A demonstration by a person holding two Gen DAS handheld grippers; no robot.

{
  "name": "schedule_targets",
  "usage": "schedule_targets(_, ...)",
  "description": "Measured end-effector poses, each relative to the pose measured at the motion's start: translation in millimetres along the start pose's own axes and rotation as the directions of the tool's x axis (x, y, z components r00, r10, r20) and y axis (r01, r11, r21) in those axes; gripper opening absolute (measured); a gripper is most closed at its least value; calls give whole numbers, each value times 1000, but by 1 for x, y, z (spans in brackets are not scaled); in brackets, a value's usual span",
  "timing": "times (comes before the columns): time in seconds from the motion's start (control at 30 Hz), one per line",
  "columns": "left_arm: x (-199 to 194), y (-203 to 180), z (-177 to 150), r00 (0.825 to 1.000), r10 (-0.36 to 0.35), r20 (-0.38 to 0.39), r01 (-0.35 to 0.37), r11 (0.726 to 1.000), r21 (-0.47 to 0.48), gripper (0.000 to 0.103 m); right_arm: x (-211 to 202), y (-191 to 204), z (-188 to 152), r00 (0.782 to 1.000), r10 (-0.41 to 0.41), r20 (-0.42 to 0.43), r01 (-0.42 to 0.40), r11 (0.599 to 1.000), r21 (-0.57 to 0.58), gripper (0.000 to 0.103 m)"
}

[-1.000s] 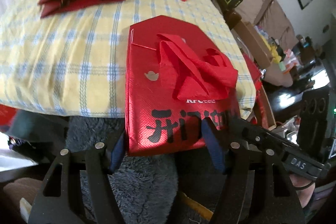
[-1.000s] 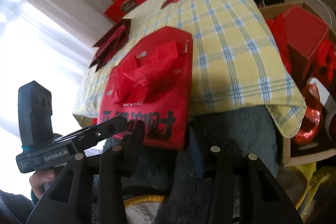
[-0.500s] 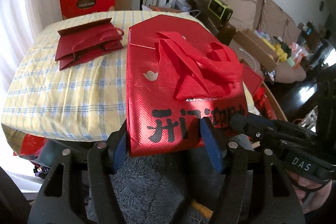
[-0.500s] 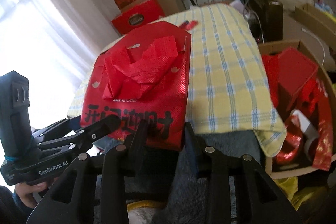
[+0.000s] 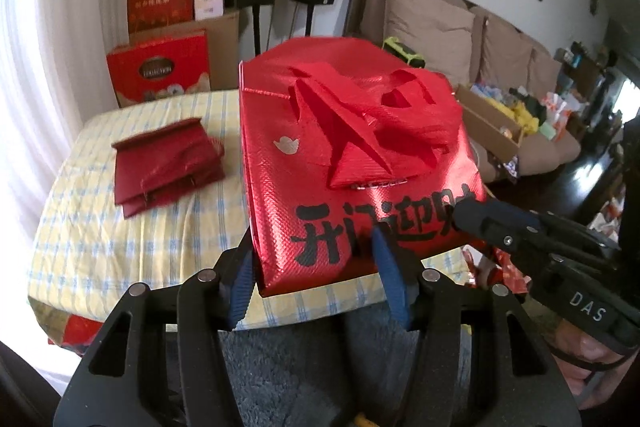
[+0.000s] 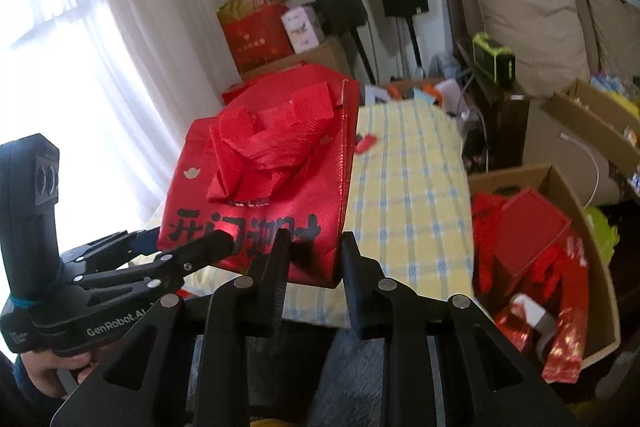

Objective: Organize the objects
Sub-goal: 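Raise the red KFC bag with the left gripper beside the right gripper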

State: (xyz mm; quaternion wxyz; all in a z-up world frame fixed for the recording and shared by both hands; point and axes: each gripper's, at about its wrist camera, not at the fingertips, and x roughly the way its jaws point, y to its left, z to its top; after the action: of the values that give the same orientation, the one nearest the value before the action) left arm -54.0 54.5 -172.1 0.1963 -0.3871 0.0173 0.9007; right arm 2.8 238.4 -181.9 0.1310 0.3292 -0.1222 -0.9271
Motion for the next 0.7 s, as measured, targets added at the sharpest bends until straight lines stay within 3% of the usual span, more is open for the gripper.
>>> schedule_targets(0.7,2,0,2,1000,13,-1,-13,1000,-9,50,-2,1,4,1000,24,-2,-24,1000,16,24)
